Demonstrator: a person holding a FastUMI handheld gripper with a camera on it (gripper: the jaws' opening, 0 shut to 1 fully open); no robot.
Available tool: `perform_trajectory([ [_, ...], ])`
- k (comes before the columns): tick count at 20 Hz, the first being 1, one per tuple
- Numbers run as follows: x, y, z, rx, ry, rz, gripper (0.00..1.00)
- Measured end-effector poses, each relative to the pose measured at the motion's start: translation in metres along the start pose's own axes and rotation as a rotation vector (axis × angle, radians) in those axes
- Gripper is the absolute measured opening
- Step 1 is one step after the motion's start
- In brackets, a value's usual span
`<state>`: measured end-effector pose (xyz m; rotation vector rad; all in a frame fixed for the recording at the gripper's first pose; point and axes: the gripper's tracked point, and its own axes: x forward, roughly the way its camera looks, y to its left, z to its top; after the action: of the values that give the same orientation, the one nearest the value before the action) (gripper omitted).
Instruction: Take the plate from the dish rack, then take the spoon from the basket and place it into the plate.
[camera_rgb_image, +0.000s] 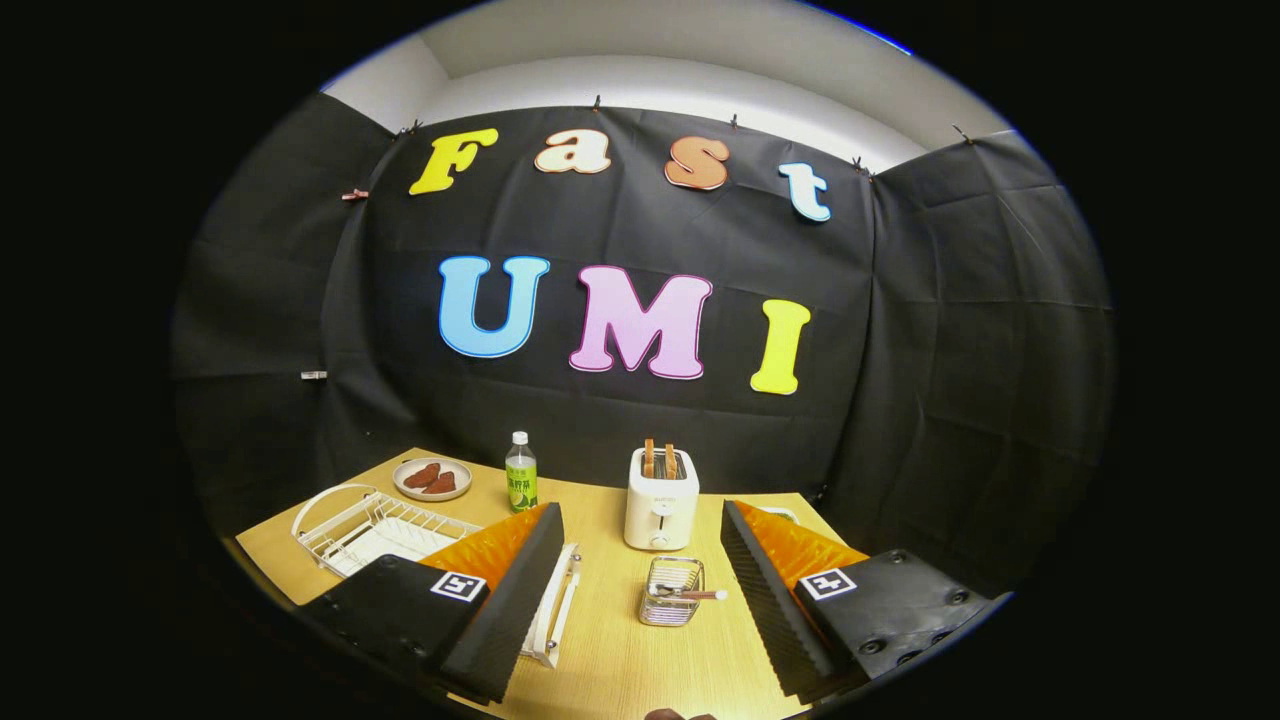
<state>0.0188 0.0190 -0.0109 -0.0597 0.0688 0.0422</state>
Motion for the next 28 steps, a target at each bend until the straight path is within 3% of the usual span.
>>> perform_trajectory([
  [6, 0.042, 0.029, 0.009, -0.039, 0.058, 0.075, 0.97],
  [11, 0.087, 0.066, -0.02, -0.045, 0.243, 0.151, 0.98],
  [14, 0.105, 0.088, -0.034, 0.013, 0.316, 0.185, 0.98],
  [21, 0.135, 0.106, -0.099, 0.05, 0.575, 0.176, 0.98],
  [25, 0.145, 0.101, -0.124, 0.09, 0.664, 0.123, 0.97],
  [28, 0.143, 0.113, -0.147, 0.203, 0.782, 0.137, 0.86],
])
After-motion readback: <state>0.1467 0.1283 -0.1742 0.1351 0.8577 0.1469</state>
